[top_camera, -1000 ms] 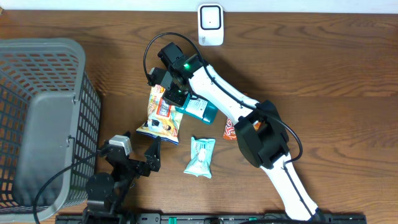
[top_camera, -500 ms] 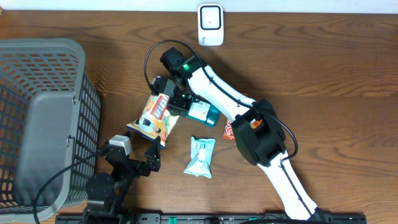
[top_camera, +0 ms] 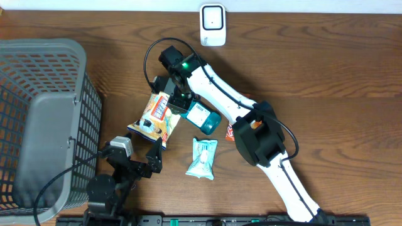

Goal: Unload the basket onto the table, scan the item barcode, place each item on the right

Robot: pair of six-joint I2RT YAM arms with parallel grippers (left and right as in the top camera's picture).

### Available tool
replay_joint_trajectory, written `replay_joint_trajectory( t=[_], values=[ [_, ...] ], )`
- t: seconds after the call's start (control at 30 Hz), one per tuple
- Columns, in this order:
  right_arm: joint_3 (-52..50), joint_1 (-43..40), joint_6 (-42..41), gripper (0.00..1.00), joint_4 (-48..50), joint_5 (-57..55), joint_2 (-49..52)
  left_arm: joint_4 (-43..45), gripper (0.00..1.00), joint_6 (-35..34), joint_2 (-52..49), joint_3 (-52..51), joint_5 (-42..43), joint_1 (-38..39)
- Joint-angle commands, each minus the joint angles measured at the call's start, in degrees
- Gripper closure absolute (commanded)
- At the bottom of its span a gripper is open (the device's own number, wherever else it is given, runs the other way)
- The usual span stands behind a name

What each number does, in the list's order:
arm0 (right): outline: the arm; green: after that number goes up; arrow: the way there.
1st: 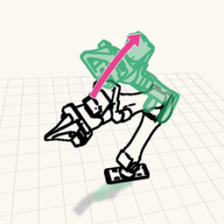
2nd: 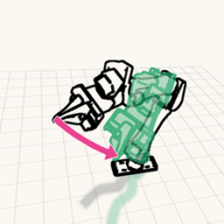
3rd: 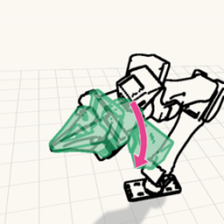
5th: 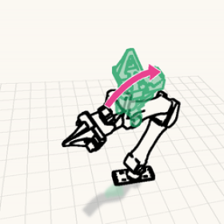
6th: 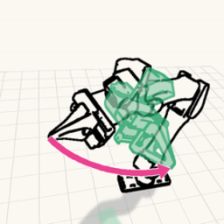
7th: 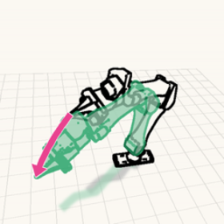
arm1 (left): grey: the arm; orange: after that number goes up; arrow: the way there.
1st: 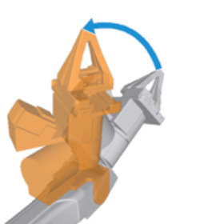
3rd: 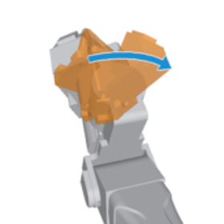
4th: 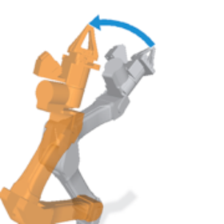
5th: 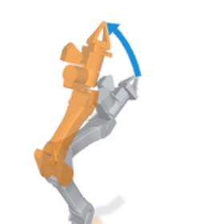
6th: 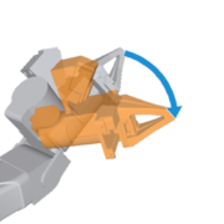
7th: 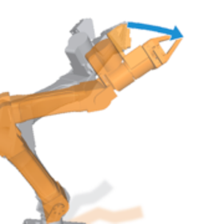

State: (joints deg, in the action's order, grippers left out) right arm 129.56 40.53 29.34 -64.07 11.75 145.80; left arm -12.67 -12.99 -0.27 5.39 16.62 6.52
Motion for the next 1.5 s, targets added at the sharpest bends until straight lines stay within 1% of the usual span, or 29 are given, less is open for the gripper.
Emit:
replay_joint_trajectory(
  t=[0.0,0.13,0.2,0.37,0.53,0.57,0.77,1.0,1.1,1.2,1.3,1.4,1.47],
  values=[
    [5.0,0.0,-6.1,0.90,-2.1,-5.4,1.3,-1.4,0.02,1.2,0.0,-0.9,0.9,-0.2],
    [8.2,-0.2,-9.9,0.97,-5.0,-7.9,0.7,-1.4,0.02,1.2,0.0,-0.9,0.9,-0.2],
    [9.2,-0.4,-11.6,0.99,-6.2,-8.0,0.3,-1.4,0.02,1.2,0.0,-0.8,0.9,-0.2],
    [9.5,-1.1,-14.8,0.98,-7.2,-8.0,-1.1,-1.4,0.02,1.2,0.0,-0.9,0.9,-0.2],
    [9.5,-1.3,-15.6,0.79,-6.5,-7.8,-1.6,-1.4,0.02,1.2,0.0,-0.9,0.9,-0.2],
    [9.3,-1.3,-15.6,0.78,-6.6,-7.8,-1.5,-1.4,0.02,1.2,0.0,-0.9,0.9,-0.2],
    [8.0,-1.2,-13.2,0.74,-6.6,-7.7,-1.4,-1.4,0.02,1.2,0.0,-0.9,0.9,-0.2],
    [1.4,-1.6,-12.3,0.73,-3.9,-7.8,-1.4,-1.4,0.02,1.2,0.0,-0.9,0.9,-0.2],
    [-1.7,-1.9,-11.7,0.76,-1.9,-7.8,-1.4,-1.4,0.02,1.2,0.0,-0.9,0.9,-0.2],
    [-2.6,-1.9,-11.7,0.80,-1.4,-7.8,-1.4,-1.4,0.02,1.2,0.0,-0.9,0.9,-0.2],
    [-2.6,-1.9,-11.5,0.82,-1.4,-7.8,-1.4,-1.4,0.02,1.2,0.0,-0.9,0.9,-0.2],
    [-2.6,-2.1,-11.5,0.88,-1.5,-8.5,-1.4,-1.4,0.02,1.2,0.0,-0.8,0.9,-0.2],
    [-2.6,-2.3,-12.0,0.94,-1.6,-8.9,-1.4,-1.4,0.02,1.2,0.0,-0.8,0.9,-0.2]
  ],
)
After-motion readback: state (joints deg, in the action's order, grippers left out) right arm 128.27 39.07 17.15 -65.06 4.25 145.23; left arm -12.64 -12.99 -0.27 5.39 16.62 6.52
